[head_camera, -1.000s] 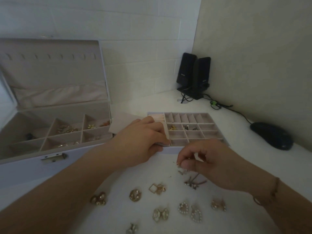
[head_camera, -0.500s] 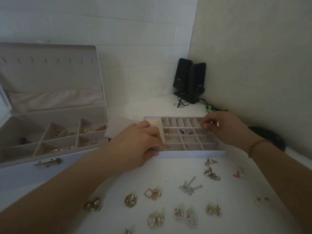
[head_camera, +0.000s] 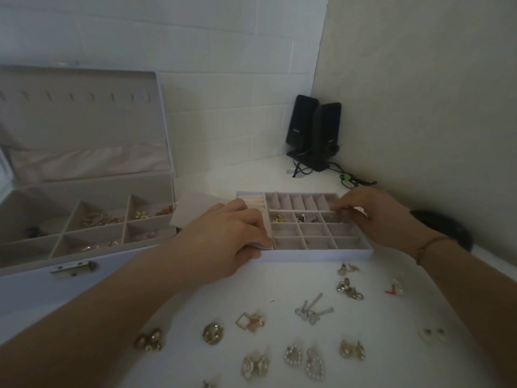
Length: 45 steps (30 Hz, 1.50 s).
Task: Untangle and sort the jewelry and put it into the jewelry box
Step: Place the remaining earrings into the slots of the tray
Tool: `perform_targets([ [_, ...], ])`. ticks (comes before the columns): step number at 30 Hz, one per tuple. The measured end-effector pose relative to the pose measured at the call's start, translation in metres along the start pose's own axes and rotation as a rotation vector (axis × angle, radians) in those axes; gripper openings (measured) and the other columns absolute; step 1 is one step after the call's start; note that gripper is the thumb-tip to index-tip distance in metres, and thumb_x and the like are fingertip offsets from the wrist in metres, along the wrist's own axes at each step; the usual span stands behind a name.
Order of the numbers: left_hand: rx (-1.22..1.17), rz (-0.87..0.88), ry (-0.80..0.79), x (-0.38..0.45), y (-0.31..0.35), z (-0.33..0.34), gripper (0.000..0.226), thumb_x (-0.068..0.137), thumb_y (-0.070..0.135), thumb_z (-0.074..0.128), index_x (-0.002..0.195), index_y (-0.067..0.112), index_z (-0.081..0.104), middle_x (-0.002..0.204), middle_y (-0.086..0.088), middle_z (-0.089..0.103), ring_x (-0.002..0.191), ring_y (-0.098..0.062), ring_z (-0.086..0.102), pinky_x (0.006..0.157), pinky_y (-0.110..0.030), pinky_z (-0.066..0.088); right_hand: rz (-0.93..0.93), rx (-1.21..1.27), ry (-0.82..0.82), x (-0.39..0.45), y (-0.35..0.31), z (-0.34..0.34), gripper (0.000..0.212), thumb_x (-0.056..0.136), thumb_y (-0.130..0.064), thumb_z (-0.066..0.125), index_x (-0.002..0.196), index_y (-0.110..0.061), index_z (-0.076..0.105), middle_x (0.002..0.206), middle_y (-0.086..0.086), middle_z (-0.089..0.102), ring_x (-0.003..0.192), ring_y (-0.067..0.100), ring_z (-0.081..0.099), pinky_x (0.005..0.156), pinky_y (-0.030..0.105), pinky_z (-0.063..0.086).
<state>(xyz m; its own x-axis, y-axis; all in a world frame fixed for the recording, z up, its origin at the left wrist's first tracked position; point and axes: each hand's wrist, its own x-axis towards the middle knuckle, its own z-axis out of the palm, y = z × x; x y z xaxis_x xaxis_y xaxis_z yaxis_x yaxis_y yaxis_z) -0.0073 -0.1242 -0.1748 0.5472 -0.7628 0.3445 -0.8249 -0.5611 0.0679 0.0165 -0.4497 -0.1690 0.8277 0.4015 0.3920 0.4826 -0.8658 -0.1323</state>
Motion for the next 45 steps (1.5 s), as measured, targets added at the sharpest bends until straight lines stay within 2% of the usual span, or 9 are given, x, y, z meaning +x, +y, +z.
perform_targets([
  [9, -0.002, -0.006, -0.002, -0.001, 0.001, -0.001, 0.035, 0.086, 0.045, 0.044, 0.106, 0.034, 0.071, 0.1, 0.015, 0.062, 0.093, -0.016, 0.053, 0.075, -0.042, 0.05, 0.015, -0.08, -0.11, -0.012, -0.011, -0.004, 0.04, 0.085, 0.003, 0.055, 0.104, -0.028, 0.071, 0.1, -0.01, 0.066, 0.093, 0.017, 0.055, 0.084, 0.037, 0.048],
  [12, -0.003, -0.007, -0.008, 0.0, 0.001, -0.001, 0.036, 0.086, 0.045, 0.044, 0.106, 0.034, 0.072, 0.101, 0.014, 0.063, 0.094, -0.016, 0.053, 0.076, -0.043, 0.05, 0.07, 0.053, 0.038, -0.014, -0.028, -0.022, 0.026, 0.086, -0.006, 0.063, 0.094, -0.029, 0.071, 0.093, -0.018, 0.063, 0.087, 0.002, 0.053, 0.079, 0.008, 0.039],
  [14, -0.003, -0.003, -0.01, 0.0, 0.0, 0.0, 0.036, 0.086, 0.045, 0.044, 0.106, 0.033, 0.071, 0.101, 0.014, 0.063, 0.094, -0.017, 0.053, 0.075, -0.043, 0.05, 0.035, 0.173, -0.073, -0.021, -0.046, -0.041, 0.02, 0.083, -0.014, 0.068, 0.087, -0.033, 0.07, 0.085, -0.022, 0.063, 0.084, 0.0, 0.055, 0.069, 0.001, 0.036],
  [20, 0.006, 0.001, 0.005, 0.0, 0.0, 0.0, 0.034, 0.086, 0.044, 0.045, 0.105, 0.034, 0.072, 0.1, 0.014, 0.063, 0.093, -0.017, 0.054, 0.074, -0.044, 0.05, -0.032, -0.147, -0.467, -0.045, -0.066, -0.057, 0.017, 0.088, -0.042, 0.059, 0.098, -0.055, 0.061, 0.083, -0.034, 0.059, 0.08, -0.02, 0.049, 0.06, 0.006, 0.034],
  [26, 0.006, -0.001, -0.004, 0.0, 0.001, 0.0, 0.034, 0.086, 0.043, 0.045, 0.105, 0.033, 0.071, 0.101, 0.014, 0.063, 0.093, -0.018, 0.054, 0.074, -0.043, 0.05, -0.021, -0.334, -0.564, -0.039, -0.085, -0.049, 0.031, 0.09, -0.053, 0.049, 0.121, -0.049, 0.052, 0.115, -0.02, 0.06, 0.102, 0.003, 0.054, 0.088, 0.021, 0.043],
  [33, 0.001, -0.004, -0.003, 0.0, 0.002, -0.002, 0.036, 0.085, 0.044, 0.044, 0.105, 0.034, 0.072, 0.101, 0.014, 0.063, 0.094, -0.017, 0.053, 0.074, -0.044, 0.051, -0.072, -0.317, -0.488, -0.042, -0.083, -0.039, 0.022, 0.093, -0.048, 0.046, 0.107, -0.038, 0.06, 0.104, -0.02, 0.062, 0.091, -0.001, 0.054, 0.082, 0.019, 0.041],
  [36, 0.007, -0.008, -0.007, 0.0, 0.002, -0.002, 0.036, 0.085, 0.044, 0.044, 0.106, 0.035, 0.071, 0.101, 0.015, 0.063, 0.094, -0.016, 0.053, 0.075, -0.044, 0.05, -0.032, -0.174, -0.454, -0.043, -0.081, -0.051, 0.012, 0.089, -0.043, 0.055, 0.094, -0.038, 0.064, 0.09, -0.022, 0.062, 0.079, -0.005, 0.053, 0.073, 0.011, 0.039],
  [41, 0.018, -0.01, -0.01, 0.0, 0.001, -0.001, 0.03, 0.086, 0.04, 0.049, 0.107, 0.035, 0.071, 0.102, 0.014, 0.063, 0.093, -0.016, 0.052, 0.075, -0.044, 0.05, 0.088, 0.295, -0.137, -0.019, -0.092, -0.054, 0.006, 0.078, -0.022, 0.072, 0.076, -0.027, 0.07, 0.067, -0.011, 0.067, 0.062, 0.0, 0.059, 0.056, 0.005, 0.04],
  [45, 0.021, -0.012, -0.013, 0.001, 0.001, -0.001, 0.027, 0.086, 0.037, 0.054, 0.107, 0.036, 0.07, 0.102, 0.013, 0.063, 0.094, -0.016, 0.051, 0.075, -0.044, 0.05, 0.081, 0.274, -0.194, 0.014, -0.1, -0.024, 0.004, 0.079, -0.021, 0.073, 0.081, -0.023, 0.072, 0.07, -0.007, 0.07, 0.063, 0.005, 0.062, 0.06, 0.01, 0.046],
])
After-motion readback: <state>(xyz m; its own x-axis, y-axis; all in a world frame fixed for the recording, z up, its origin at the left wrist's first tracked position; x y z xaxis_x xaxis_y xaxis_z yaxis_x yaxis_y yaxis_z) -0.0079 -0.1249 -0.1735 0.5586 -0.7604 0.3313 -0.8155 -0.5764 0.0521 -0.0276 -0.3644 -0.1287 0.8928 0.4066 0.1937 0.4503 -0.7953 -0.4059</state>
